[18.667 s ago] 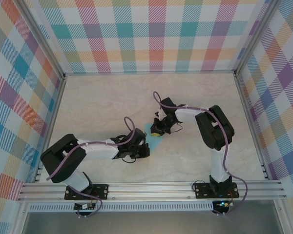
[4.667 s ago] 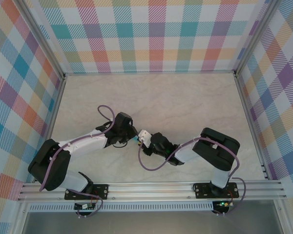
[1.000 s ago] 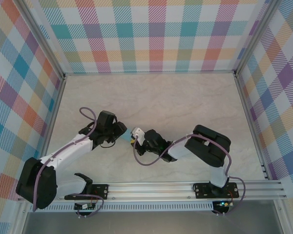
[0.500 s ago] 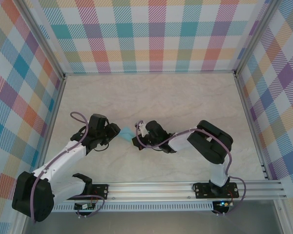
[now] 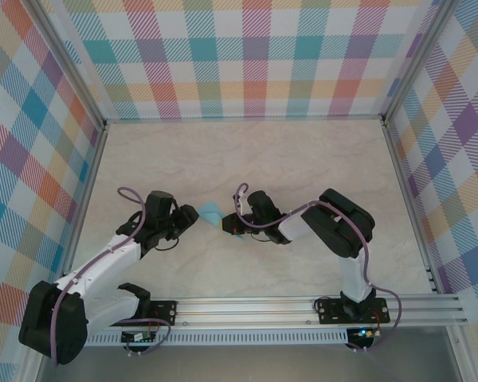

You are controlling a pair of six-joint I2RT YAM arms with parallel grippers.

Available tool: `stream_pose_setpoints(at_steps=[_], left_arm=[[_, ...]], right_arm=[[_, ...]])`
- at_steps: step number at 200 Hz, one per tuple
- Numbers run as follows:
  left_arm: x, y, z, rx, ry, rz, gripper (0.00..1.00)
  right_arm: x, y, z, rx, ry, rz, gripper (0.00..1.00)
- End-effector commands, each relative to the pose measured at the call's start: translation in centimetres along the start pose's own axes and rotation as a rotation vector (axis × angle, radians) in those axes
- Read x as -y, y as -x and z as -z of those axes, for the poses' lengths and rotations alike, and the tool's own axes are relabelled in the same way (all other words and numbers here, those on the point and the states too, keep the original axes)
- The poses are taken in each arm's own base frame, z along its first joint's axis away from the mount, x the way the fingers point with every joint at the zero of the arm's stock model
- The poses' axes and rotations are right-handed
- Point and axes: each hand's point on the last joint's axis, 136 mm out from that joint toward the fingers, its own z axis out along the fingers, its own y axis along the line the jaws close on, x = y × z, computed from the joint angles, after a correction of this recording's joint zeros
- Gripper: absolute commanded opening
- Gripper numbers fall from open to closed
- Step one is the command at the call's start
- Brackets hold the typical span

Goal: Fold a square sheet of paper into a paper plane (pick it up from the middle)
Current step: Fold the wing for the fifth time at the center of the table.

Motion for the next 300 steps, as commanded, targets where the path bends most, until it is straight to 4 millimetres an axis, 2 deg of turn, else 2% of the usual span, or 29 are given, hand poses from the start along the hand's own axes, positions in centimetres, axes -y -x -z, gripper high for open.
stream_pose_setpoints(at_steps=[1,102,187,250,300], left_arm=[[0.5,-0.1,-0.2,-0.007,-0.039,-0.022,0.54],[2.7,-1.0,-2.6,-0.042,-0.103,-0.080,0.40],[4.7,-1.6,-5.2,-0.052,-0.116,-0.143,0.32],[6.2,-1.3,-6.8,-0.039,-0.134,-0.187,0.26],[7.2,-1.7,-8.4,-0.051,-0.178,-0.224,0.16]], right_arm=[[0.3,0.0,0.3,-0.001,0.031,-0.075,0.00],[4.3,-0.2,1.0,0.007,-0.054,-0.333,0.00],[5.0,0.4,1.8,0.020,-0.022,-0.468,0.00],[6.2,0.3,2.3,0.036,-0.024,-0.550,0.00],[6.7,0.3,2.7,0.044,-0.024,-0.591,0.00]])
